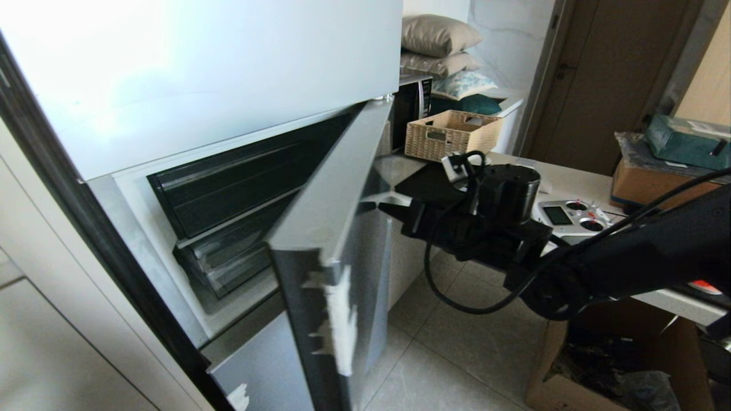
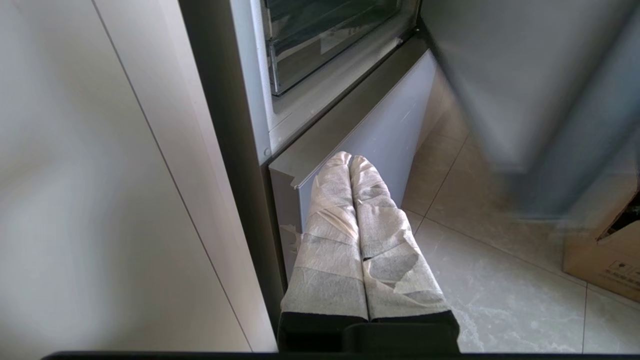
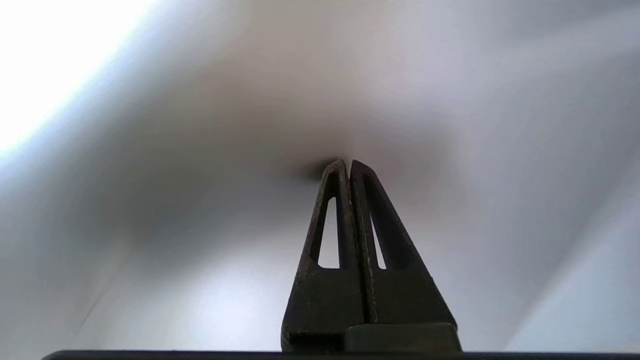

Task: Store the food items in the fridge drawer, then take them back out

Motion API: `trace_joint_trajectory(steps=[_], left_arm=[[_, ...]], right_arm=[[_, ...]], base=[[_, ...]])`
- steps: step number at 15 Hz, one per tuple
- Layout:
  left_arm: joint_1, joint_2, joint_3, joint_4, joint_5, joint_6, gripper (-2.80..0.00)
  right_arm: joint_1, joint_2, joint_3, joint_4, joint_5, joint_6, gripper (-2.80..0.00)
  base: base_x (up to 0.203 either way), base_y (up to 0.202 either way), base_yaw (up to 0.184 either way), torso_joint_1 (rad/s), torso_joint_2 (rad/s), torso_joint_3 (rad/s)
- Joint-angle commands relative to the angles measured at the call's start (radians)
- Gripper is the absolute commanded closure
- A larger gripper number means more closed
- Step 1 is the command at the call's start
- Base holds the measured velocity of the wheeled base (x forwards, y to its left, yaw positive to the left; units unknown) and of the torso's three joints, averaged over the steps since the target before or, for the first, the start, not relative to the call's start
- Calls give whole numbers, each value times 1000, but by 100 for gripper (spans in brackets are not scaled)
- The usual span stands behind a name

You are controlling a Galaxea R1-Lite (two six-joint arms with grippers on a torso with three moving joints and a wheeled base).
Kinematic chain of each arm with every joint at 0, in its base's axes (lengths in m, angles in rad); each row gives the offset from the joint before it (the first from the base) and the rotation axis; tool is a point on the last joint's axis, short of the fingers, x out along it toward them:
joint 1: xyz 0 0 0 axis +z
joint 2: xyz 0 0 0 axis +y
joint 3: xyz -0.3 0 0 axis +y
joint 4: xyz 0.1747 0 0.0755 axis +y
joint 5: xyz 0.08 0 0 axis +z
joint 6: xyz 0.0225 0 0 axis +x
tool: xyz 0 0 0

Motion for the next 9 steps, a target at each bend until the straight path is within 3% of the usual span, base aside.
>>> trace_joint_trajectory(steps=[1, 4, 9], left_arm=[[0, 2, 0, 0, 0, 0, 0], [0, 2, 0, 0, 0, 0, 0], [0, 2, 0, 0, 0, 0, 0]], right_arm=[[37, 86, -100, 22, 65, 18, 0], [67, 103, -182, 114, 151, 168, 0], [69, -163, 58, 116, 159, 162, 0]], base=[[0, 0, 0, 0, 0, 0], [0, 0, 0, 0, 0, 0], [0, 0, 0, 0, 0, 0]])
